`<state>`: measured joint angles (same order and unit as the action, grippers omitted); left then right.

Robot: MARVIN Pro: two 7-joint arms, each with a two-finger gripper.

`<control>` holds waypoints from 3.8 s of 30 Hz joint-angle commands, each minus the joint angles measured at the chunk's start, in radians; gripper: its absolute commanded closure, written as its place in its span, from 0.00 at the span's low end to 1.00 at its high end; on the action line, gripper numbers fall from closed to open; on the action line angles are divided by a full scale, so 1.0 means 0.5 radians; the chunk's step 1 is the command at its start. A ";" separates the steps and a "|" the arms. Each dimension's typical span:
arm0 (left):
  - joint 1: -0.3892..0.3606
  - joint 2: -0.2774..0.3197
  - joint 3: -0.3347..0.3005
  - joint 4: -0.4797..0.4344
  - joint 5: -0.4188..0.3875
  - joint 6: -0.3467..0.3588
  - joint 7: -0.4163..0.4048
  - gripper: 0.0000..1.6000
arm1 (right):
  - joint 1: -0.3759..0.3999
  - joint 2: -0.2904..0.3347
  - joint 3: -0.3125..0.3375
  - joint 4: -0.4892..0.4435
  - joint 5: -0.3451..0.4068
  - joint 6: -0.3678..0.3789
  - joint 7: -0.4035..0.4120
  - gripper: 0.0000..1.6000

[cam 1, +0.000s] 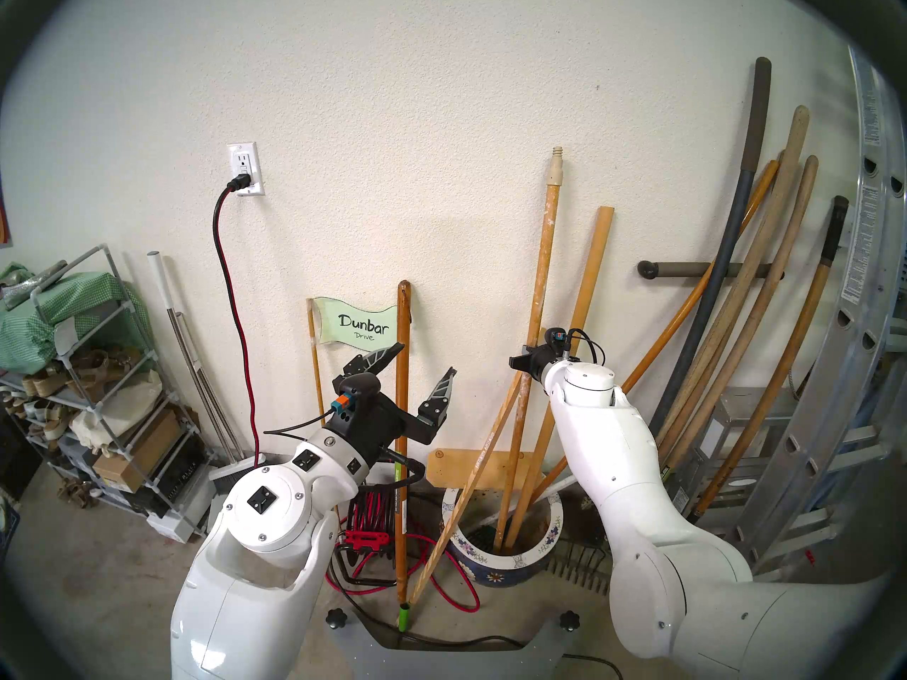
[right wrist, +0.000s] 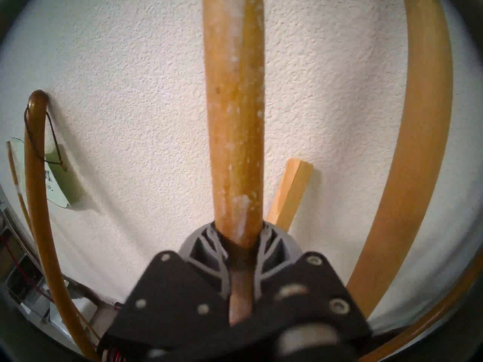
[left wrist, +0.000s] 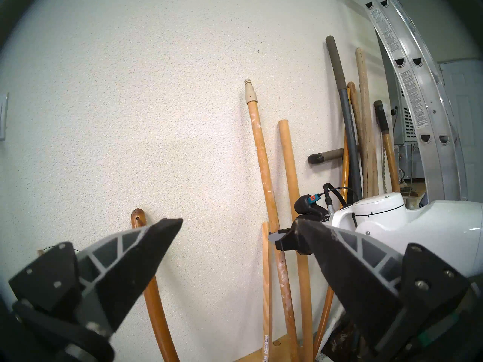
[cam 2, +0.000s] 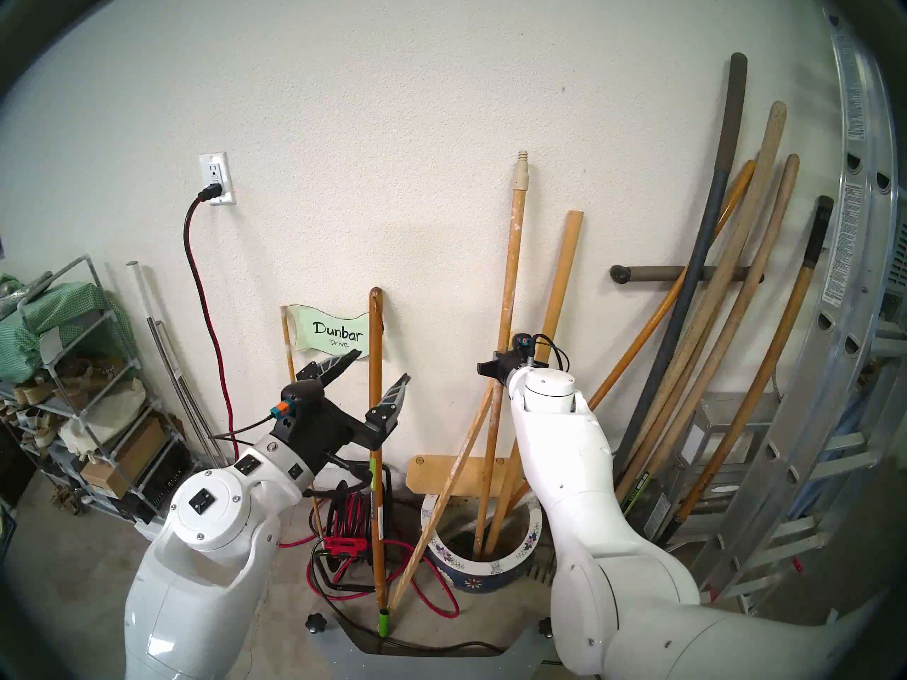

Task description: Put wooden sticks into the pot

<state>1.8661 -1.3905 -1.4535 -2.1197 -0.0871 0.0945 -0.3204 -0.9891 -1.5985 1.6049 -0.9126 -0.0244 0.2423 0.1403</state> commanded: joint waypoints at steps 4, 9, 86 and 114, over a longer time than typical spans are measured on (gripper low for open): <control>0.000 0.000 -0.001 0.000 0.000 0.000 0.000 0.00 | 0.218 -0.044 0.011 0.198 -0.006 -0.070 -0.091 1.00; 0.000 0.000 -0.001 0.000 0.000 0.000 0.000 0.00 | 0.253 -0.044 0.010 0.256 -0.018 -0.089 -0.113 1.00; 0.000 0.000 0.000 0.000 0.000 0.000 0.000 0.00 | -1.123 0.165 0.312 -1.718 0.237 0.012 0.715 0.00; 0.000 0.000 0.000 0.000 0.000 0.000 0.000 0.00 | -1.683 0.031 0.391 -2.525 0.190 0.493 0.725 0.00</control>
<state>1.8661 -1.3905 -1.4534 -2.1197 -0.0871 0.0945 -0.3204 -1.7769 -1.5599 1.8134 -2.1087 0.0939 0.4480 0.5341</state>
